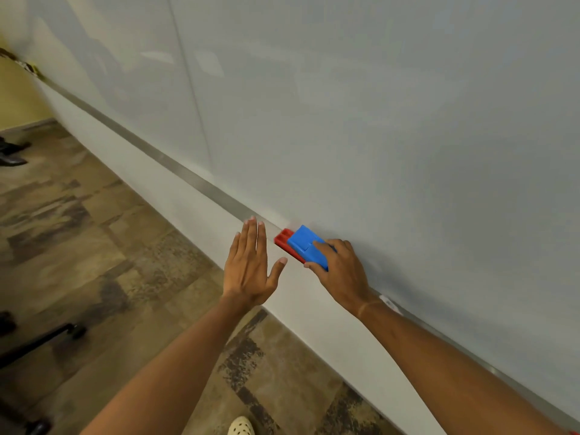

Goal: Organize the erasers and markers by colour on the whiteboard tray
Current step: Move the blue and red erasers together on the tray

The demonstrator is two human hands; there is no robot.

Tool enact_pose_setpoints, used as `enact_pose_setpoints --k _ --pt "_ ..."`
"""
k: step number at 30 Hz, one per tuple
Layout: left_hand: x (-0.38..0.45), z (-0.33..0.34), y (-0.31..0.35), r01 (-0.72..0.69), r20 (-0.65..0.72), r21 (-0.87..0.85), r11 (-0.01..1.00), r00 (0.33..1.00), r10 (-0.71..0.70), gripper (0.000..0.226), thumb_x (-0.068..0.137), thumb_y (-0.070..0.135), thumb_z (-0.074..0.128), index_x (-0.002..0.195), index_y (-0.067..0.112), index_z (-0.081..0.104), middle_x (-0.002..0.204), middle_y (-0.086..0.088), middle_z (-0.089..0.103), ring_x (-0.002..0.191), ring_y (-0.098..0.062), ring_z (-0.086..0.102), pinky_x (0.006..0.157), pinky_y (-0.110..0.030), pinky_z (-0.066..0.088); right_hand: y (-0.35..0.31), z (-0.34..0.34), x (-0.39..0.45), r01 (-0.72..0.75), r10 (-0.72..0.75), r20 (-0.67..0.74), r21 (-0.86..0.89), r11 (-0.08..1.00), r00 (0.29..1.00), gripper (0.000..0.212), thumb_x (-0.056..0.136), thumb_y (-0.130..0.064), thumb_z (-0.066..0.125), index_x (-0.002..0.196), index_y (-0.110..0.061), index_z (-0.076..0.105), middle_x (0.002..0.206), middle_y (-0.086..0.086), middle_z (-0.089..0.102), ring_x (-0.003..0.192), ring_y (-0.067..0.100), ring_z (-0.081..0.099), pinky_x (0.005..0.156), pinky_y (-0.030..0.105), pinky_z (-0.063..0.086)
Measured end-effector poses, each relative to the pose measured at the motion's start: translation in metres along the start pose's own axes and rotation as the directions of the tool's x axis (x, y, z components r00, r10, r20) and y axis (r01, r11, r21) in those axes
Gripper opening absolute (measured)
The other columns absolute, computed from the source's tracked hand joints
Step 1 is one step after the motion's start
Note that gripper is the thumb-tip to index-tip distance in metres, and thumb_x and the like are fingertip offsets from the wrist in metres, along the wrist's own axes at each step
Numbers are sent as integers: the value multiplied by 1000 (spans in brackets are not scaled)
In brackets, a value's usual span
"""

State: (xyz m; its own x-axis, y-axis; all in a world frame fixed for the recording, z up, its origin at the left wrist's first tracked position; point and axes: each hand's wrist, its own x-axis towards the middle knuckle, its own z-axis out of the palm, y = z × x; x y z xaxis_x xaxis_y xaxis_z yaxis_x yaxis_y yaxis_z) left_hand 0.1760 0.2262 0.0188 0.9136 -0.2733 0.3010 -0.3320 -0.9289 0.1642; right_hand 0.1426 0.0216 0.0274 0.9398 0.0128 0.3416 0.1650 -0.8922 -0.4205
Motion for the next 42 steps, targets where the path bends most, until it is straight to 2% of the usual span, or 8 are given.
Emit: enact_pose_setpoints --k 6,10,16,25,36,42 --pt "42 -1 -84 49 10 19 999 999 -49 86 95 64 19 153 7 -7 162 -12 -9 150 -24 -11 122 -39 0 -44 53 70 -20 20 3 32 999 1000 53 87 -45 62 130 -15 55 120 6 57 112 19 49 88 27 49" --pt "69 2 -140 73 30 20 997 997 -74 85 96 64 18 153 8 -9 162 -12 -12 149 -24 -14 121 -37 -5 -77 91 119 -15 14 23 26 1000 1000 52 88 -44 61 129 -13 56 120 9 57 113 21 49 89 26 48" --pt "105 16 -187 99 30 -17 995 995 -98 81 97 59 17 154 6 -6 162 -13 -9 150 -25 -10 121 -38 -2 -107 134 175 -11 11 24 14 1000 1000 48 89 -40 62 126 -10 59 120 12 59 112 25 51 88 31 50" --pt "138 44 -217 149 32 -36 988 988 -148 74 99 51 18 154 7 -6 162 -11 -10 150 -22 -12 121 -35 -6 -124 193 245 41 -33 100 -75 996 994 47 93 -40 54 129 -10 55 120 15 58 108 27 53 84 34 51" --pt "150 84 -243 147 115 -49 988 983 -141 77 96 56 15 154 6 6 162 -15 2 151 -25 1 122 -41 6 -127 260 295 104 -65 207 -181 978 976 38 97 -38 48 125 -14 53 116 13 56 104 25 50 82 33 47" --pt "149 98 -246 139 150 -45 989 980 -131 76 97 56 17 154 6 6 162 -15 5 151 -25 3 122 -41 6 -132 279 304 136 -93 158 -288 948 983 29 92 -37 56 109 -13 60 97 13 61 87 25 55 69 36 48"
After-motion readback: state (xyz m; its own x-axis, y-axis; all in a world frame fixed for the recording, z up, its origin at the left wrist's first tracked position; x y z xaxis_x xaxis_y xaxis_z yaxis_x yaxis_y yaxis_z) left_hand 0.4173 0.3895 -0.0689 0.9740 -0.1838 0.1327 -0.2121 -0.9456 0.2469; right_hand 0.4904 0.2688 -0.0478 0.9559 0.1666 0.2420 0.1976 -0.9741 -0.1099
